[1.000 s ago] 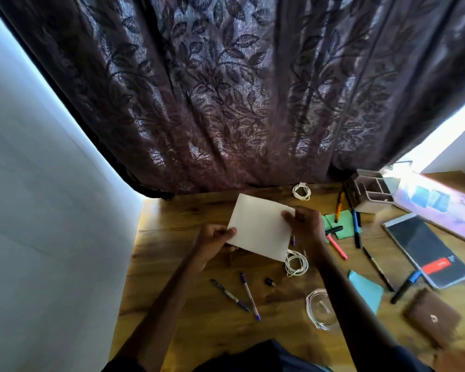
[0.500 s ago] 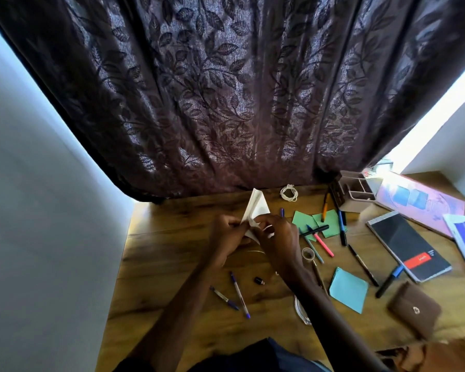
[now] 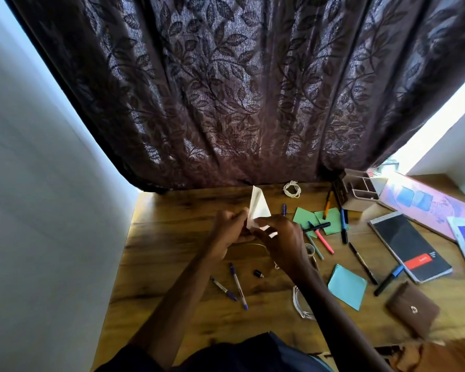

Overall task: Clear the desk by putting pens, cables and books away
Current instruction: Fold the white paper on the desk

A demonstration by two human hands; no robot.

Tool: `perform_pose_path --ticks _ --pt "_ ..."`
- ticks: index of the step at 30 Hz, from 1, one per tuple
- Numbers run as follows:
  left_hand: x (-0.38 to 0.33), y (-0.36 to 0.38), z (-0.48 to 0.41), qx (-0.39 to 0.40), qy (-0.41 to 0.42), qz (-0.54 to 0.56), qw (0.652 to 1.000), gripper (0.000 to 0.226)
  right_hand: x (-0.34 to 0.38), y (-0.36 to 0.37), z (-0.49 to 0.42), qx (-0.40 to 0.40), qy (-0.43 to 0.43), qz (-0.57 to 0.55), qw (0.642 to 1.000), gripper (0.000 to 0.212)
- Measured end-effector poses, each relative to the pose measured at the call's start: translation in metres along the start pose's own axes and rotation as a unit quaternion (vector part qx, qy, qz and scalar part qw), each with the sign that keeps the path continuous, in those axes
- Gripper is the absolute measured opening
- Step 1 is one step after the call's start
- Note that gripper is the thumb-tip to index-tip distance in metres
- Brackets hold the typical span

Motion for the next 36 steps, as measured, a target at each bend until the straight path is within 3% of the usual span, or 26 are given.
perform_pose_path --ticks 4,9,14,16,19,22,24,29,33,36 --pt "-0.006 -0.001 0.001 0.012 -0.008 -0.078 0.997 0.029 0.001 0.003 0.001 0.032 0.001 0.016 0.999 0.035" --pt "-0.017 0.002 0.000 0.059 -0.003 -0.114 0.992 0.043 -0.004 -0.007 -0.014 0.058 -0.016 0.070 0.996 0.018" --pt "-0.023 -0.002 -0.009 0.066 0.083 -0.199 0.974 0.050 -0.012 -0.015 -0.031 0.042 -0.023 0.107 0.993 0.020" --pt "-0.025 -0.006 -0.012 0.034 0.174 -0.295 0.939 0.046 -0.015 -0.016 -0.039 0.041 -0.017 0.126 0.991 0.019" --pt "-0.024 -0.014 -0.018 0.019 0.291 -0.432 0.853 0.054 -0.015 -0.011 -0.047 0.059 -0.027 0.103 0.993 0.017" --pt "-0.022 -0.017 -0.026 0.014 0.344 -0.526 0.778 0.053 -0.010 -0.002 -0.055 0.081 -0.068 0.027 0.994 0.015" --pt "-0.020 -0.021 -0.034 0.010 0.348 -0.518 0.781 0.044 -0.010 0.003 -0.060 0.075 -0.084 -0.025 0.993 0.017" --pt "-0.015 -0.028 -0.052 -0.009 0.331 -0.424 0.843 0.034 -0.020 0.014 -0.067 0.100 -0.049 -0.066 0.992 0.033" --pt "-0.004 -0.025 -0.061 0.024 0.307 -0.386 0.870 0.026 -0.026 0.019 -0.072 0.075 -0.061 -0.027 0.995 0.015" --pt "0.006 -0.029 -0.067 0.051 0.286 -0.383 0.877 0.017 -0.038 0.023 -0.073 0.087 -0.041 0.015 0.995 0.013"
Point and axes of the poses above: each hand's wrist, its own z-axis away from the middle knuckle, its own y-axis out of the palm, x = y × z, the point moved 4 cm from there along -z, towards the middle knuckle, and after that the axes turned 2 degrees about y, right-handed, at the moved point
